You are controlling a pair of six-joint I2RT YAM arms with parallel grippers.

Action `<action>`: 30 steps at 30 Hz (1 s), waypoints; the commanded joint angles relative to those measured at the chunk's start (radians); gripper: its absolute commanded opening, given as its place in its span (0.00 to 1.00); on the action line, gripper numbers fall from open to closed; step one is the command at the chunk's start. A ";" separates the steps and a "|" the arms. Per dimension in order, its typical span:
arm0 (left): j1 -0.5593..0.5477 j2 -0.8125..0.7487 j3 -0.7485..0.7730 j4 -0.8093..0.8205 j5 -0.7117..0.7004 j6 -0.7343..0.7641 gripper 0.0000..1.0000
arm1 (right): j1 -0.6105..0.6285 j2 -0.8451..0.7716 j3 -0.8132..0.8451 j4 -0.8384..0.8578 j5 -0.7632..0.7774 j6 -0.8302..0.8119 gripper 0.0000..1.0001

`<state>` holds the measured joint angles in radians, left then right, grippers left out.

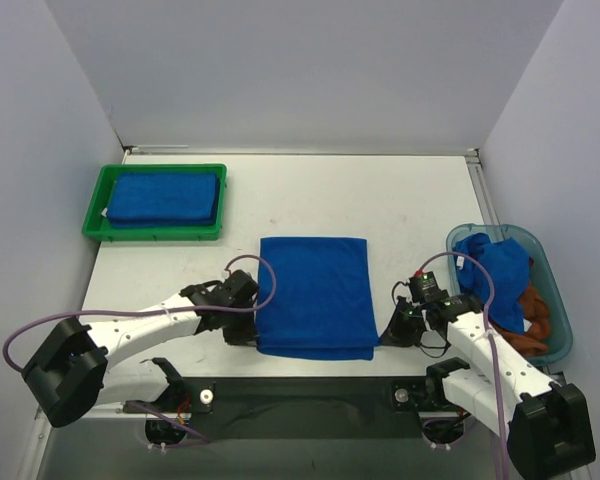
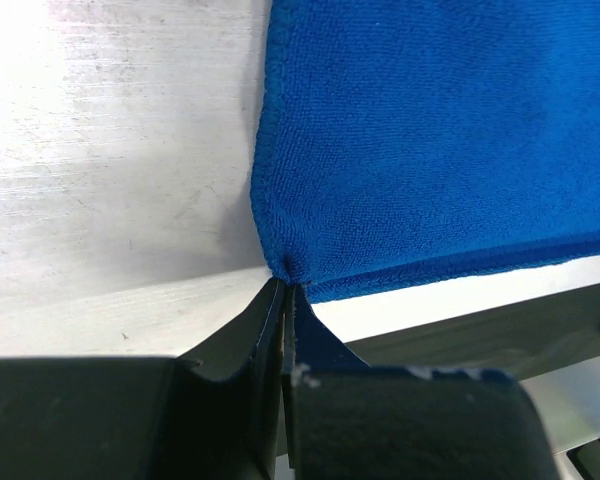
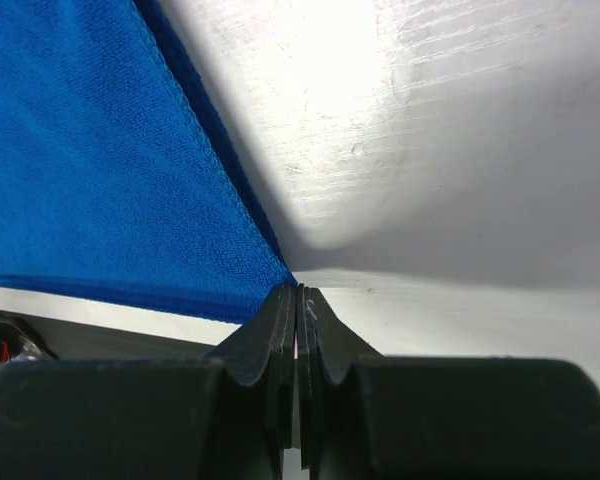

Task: Fold and stack the towels
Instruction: Fold the towel

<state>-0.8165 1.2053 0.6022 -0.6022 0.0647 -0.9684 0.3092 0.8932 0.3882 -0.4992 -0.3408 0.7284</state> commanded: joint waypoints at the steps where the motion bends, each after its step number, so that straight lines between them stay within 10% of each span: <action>1: 0.000 0.008 -0.021 -0.011 -0.037 0.013 0.06 | 0.002 0.033 -0.015 -0.018 0.016 -0.032 0.00; 20: 0.005 -0.088 0.229 -0.225 -0.089 0.073 0.06 | 0.028 -0.135 0.302 -0.318 -0.009 -0.027 0.00; 30: 0.002 -0.098 0.098 -0.205 -0.036 0.062 0.07 | 0.111 -0.214 0.117 -0.329 -0.026 0.095 0.01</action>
<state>-0.8158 1.1072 0.7319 -0.7811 0.0265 -0.9154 0.4019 0.6746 0.5533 -0.7689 -0.3649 0.7776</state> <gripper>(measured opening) 0.105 0.024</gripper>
